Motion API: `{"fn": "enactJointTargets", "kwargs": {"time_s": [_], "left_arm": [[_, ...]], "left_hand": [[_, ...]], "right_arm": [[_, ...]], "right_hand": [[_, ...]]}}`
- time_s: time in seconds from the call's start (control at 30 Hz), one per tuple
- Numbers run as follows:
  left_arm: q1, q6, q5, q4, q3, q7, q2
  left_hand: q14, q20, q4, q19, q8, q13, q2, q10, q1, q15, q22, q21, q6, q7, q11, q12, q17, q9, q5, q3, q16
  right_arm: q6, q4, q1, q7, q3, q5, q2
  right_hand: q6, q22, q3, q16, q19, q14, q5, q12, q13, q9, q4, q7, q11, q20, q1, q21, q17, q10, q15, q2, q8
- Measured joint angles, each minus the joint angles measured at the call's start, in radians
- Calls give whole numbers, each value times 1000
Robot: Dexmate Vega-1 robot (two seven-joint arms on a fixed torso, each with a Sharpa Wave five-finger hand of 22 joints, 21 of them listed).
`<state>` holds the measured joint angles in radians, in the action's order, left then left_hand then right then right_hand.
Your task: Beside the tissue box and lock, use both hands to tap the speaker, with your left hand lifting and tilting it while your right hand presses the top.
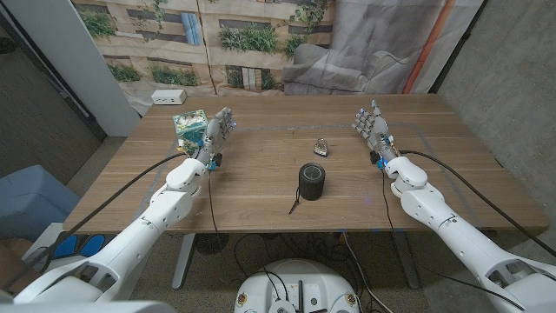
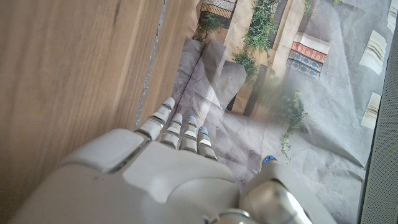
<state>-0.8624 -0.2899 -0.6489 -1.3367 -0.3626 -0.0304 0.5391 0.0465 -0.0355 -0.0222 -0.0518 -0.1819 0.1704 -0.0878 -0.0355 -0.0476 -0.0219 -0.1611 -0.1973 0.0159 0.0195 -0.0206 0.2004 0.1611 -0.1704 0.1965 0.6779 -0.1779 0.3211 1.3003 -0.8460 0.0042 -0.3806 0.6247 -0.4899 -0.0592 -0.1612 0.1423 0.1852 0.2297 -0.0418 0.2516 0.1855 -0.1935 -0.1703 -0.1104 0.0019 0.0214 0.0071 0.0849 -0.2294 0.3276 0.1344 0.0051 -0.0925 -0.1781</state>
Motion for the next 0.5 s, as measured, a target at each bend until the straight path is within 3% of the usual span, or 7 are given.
{"fn": "enactJointTargets", "kwargs": {"time_s": [0.5], "left_arm": [[-21,21,12,-70,5,-28,58]], "left_hand": [[-15,0,64,-11,0,0,-14,32,-35,-10,0,0,-22,-11,-18,0,0,0,-8,8,0]], "right_arm": [[20,30,-22,-52,-17,-48,15]], "right_hand": [[0,0,4,0,-9,4,4,0,3,0,4,0,0,-9,0,12,-12,0,-18,0,0]]}}
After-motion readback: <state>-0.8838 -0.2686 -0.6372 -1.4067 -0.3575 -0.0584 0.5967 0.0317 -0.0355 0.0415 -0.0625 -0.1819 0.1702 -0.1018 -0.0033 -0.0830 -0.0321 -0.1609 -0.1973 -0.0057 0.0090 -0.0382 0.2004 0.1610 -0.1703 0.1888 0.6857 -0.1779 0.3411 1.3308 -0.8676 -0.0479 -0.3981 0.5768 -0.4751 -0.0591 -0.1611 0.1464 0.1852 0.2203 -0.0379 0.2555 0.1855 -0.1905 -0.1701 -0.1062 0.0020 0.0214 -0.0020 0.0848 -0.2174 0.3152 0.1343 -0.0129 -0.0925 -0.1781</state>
